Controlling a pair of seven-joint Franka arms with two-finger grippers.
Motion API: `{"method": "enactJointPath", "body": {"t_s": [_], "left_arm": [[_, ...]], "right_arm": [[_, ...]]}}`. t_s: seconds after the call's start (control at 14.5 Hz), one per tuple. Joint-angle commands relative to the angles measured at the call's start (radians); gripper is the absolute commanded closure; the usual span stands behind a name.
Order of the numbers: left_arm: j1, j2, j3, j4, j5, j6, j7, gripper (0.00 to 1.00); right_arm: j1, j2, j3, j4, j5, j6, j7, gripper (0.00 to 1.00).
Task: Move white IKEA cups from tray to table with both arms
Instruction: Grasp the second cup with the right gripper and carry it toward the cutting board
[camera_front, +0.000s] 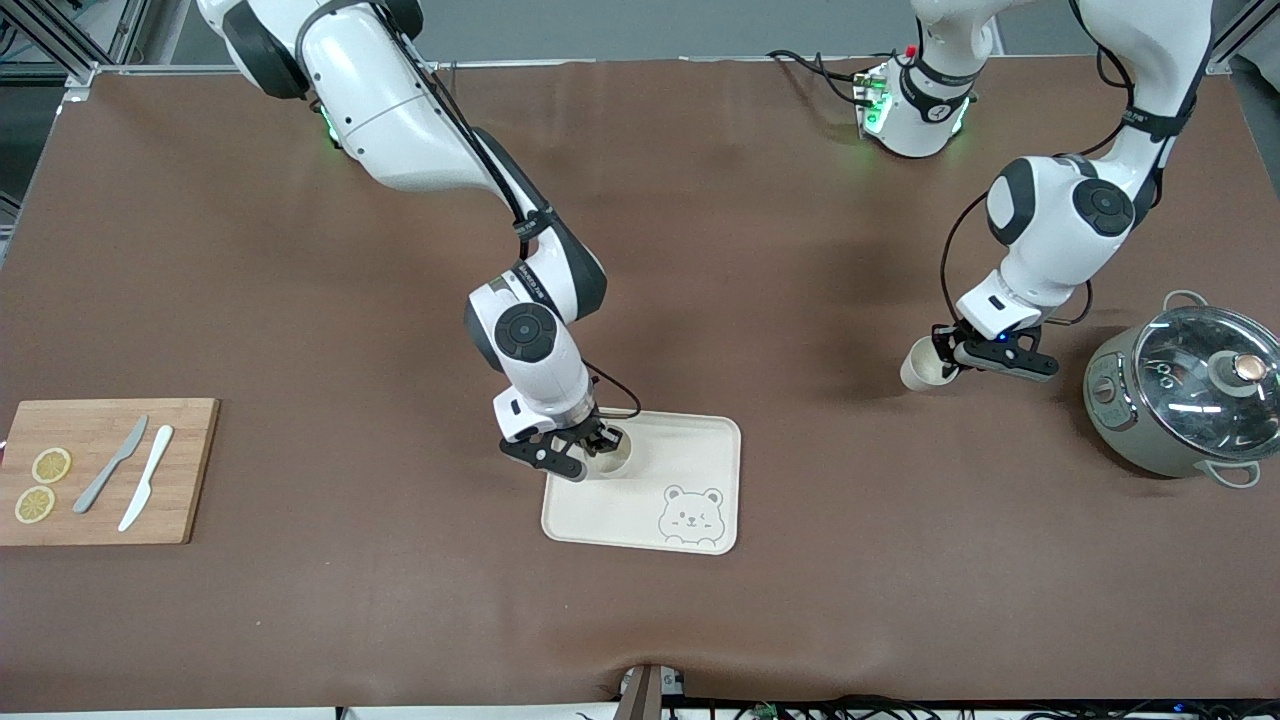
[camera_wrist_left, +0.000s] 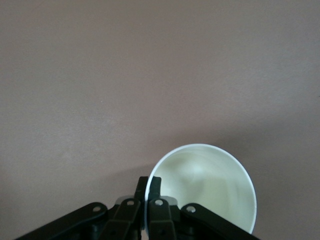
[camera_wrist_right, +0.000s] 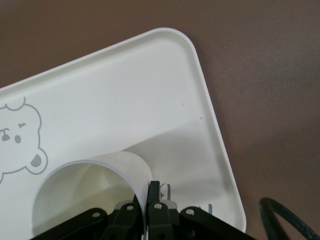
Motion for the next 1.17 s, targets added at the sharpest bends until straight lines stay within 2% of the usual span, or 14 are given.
{"method": "enactJointPath", "body": {"t_s": [0.0, 0.41, 0.62, 0.69, 0.76, 0.96, 1.1], "left_arm": [[0.034, 0.055, -0.011, -0.004, -0.025, 0.082, 0.067, 1.0], [0.038, 0.092, -0.01, -0.003, -0.025, 0.132, 0.09, 1.0], [0.038, 0.097, -0.01, -0.003, -0.025, 0.133, 0.097, 1.0], [0.038, 0.099, -0.008, -0.001, -0.025, 0.133, 0.105, 0.77], [0.038, 0.102, -0.008, 0.002, -0.02, 0.133, 0.128, 0.01], [0.049, 0.102, -0.01, 0.003, -0.022, 0.133, 0.13, 0.0], [0.049, 0.102, -0.01, 0.003, -0.024, 0.133, 0.13, 0.0]], "right_arm": [[-0.021, -0.028, 0.001, 0.024, -0.017, -0.027, 0.009, 1.0], [-0.119, -0.183, 0.006, 0.009, -0.002, -0.31, -0.222, 1.0], [-0.166, -0.284, 0.004, -0.101, -0.002, -0.341, -0.335, 1.0], [-0.197, -0.325, 0.006, -0.155, -0.002, -0.338, -0.395, 1.0], [-0.229, -0.365, 0.006, -0.209, -0.002, -0.332, -0.456, 1.0], [-0.3, -0.43, 0.007, -0.305, 0.001, -0.326, -0.579, 1.0], [-0.32, -0.448, 0.007, -0.37, 0.001, -0.274, -0.621, 1.0]]}}
